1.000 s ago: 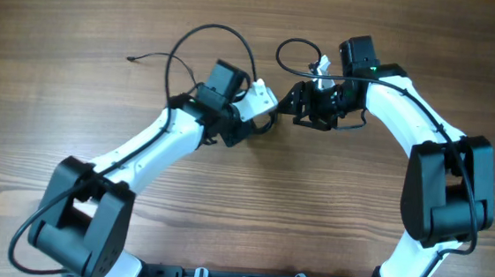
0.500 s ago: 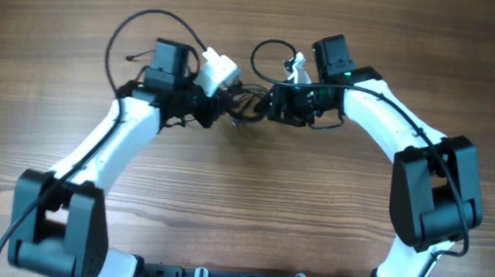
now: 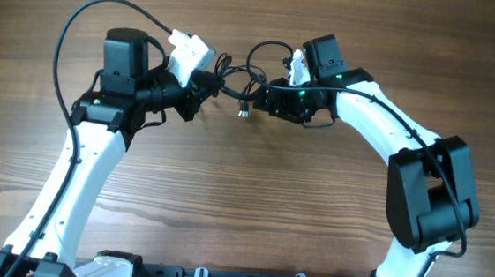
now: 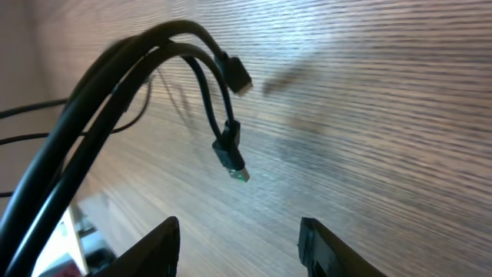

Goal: Untangle cables

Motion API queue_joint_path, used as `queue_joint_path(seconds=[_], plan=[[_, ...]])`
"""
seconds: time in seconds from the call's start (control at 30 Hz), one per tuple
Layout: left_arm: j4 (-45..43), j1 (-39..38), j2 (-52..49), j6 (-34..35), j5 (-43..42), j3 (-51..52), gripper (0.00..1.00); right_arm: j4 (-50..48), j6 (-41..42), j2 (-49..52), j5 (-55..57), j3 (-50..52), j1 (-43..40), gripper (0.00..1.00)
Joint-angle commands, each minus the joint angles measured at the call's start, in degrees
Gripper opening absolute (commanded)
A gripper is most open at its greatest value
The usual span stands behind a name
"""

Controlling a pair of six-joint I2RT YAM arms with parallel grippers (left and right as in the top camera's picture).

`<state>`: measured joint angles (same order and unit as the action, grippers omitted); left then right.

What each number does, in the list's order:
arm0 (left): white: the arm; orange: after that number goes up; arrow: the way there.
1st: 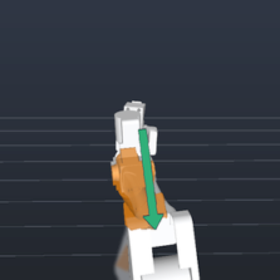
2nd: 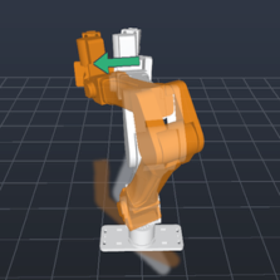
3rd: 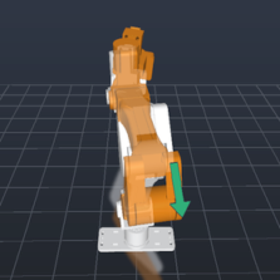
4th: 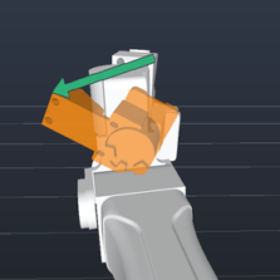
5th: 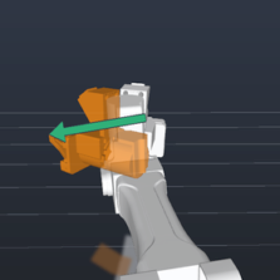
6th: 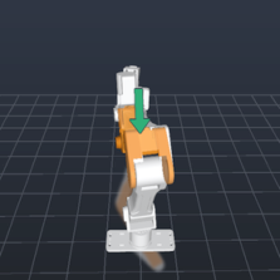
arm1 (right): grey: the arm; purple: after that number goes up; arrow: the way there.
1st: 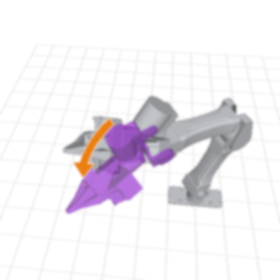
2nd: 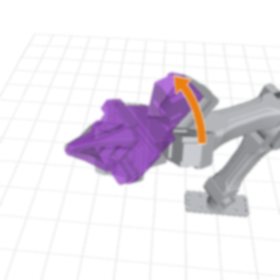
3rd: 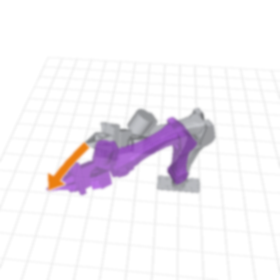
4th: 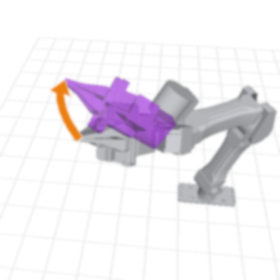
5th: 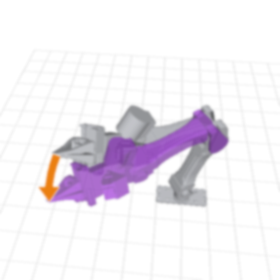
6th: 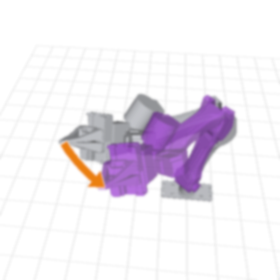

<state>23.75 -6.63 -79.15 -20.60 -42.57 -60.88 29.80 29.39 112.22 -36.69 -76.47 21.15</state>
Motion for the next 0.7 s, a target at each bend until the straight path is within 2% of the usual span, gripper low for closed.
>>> queue_joint_path(seconds=[0.0,0.1,0.2,0.37,0.43,0.53,0.57,0.63,0.67], plan=[[1.99,2.34,1.27,0.55,-1.75,0.22,0.04,-1.01,-1.44,-0.68,-8.76,0.02,-2.56,0.52],[4.44,4.72,1.27,0.55,-1.77,0.22,0.04,-1.73,-6.36,-0.68,-20.0,0.04,-5.46,0.59],[6.23,6.88,1.27,0.52,-2.03,0.24,0.04,-1.77,-6.75,-0.68,-25.18,0.04,-7.45,0.64],[7.41,7.87,0.39,-0.2,-9.94,0.24,0.04,-2.16,-7.15,-0.68,-25.35,0.04,-6.84,0.66],[7.58,7.87,0.35,-0.22,-10.03,0.24,0.04,-2.19,-9.7,-0.68,-25.59,0.04,-5.7,0.66],[8.9,8.02,0.35,-2.32,-13.22,0.24,0.04,-2.36,-17.81,-0.68,-27.69,0.04,-4.7,0.65],[9.18,8.31,0.35,-2.05,-14.1,0.24,0.04,-2.38,-19.91,-0.68,-27.67,0.02,-4.74,0.65],[9.29,9.35,0.28,1.03,-16.28,0.24,0.04,-2.67,-19.3,-0.7,-28.11,-0.13,-5.6,0.47],[9.31,10.54,0.07,4.57,-17.7,0.24,0.04,-3.37,-20.33,-0.94,-30.38,-0.39,-5.99,0.45]])
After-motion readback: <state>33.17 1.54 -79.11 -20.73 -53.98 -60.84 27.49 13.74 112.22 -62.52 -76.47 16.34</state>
